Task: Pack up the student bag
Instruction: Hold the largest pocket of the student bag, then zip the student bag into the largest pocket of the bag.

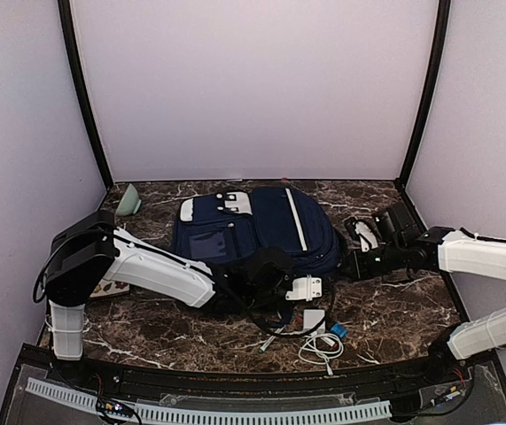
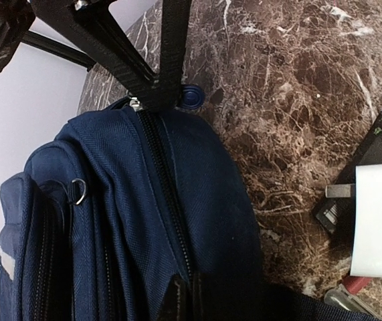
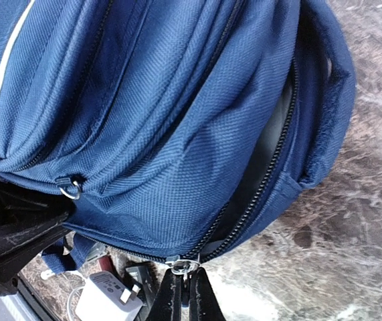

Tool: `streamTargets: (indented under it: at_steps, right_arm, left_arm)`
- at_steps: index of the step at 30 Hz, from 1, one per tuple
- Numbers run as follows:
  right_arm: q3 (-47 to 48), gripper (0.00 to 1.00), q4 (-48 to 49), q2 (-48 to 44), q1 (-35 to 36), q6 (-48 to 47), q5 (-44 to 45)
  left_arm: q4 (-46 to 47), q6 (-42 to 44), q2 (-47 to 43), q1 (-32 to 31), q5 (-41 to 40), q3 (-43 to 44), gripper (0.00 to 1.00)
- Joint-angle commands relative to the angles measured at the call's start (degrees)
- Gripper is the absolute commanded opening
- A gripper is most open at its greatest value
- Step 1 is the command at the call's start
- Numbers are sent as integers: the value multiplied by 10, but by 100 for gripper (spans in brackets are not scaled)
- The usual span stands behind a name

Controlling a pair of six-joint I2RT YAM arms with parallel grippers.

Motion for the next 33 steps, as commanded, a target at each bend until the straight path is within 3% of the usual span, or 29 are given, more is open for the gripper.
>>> streamTargets:
  at_steps: [1, 5, 15, 20, 28, 33]
  right_arm:
    - [52, 0, -87, -10, -17, -12, 116]
    - [90, 0, -155, -6, -26, -20, 218]
    - [219, 0, -207, 92, -52, -97, 315]
    - [260, 0, -182, 143, -104, -135, 298]
    - [354, 0, -159, 270, -120, -167, 214]
    - [301, 0, -112, 273, -110, -149, 134]
  left_arm:
    - [20, -2, -56, 8, -27, -46, 0]
    - [-5, -22, -128, 8, 32, -100, 0]
    - [-103, -23, -281, 8, 139, -212, 0]
    - [-116, -28, -363, 8, 172, -271, 0]
    - [-157, -53, -402, 8, 204, -293, 0]
    - [-196, -92, -418, 9, 208, -290, 0]
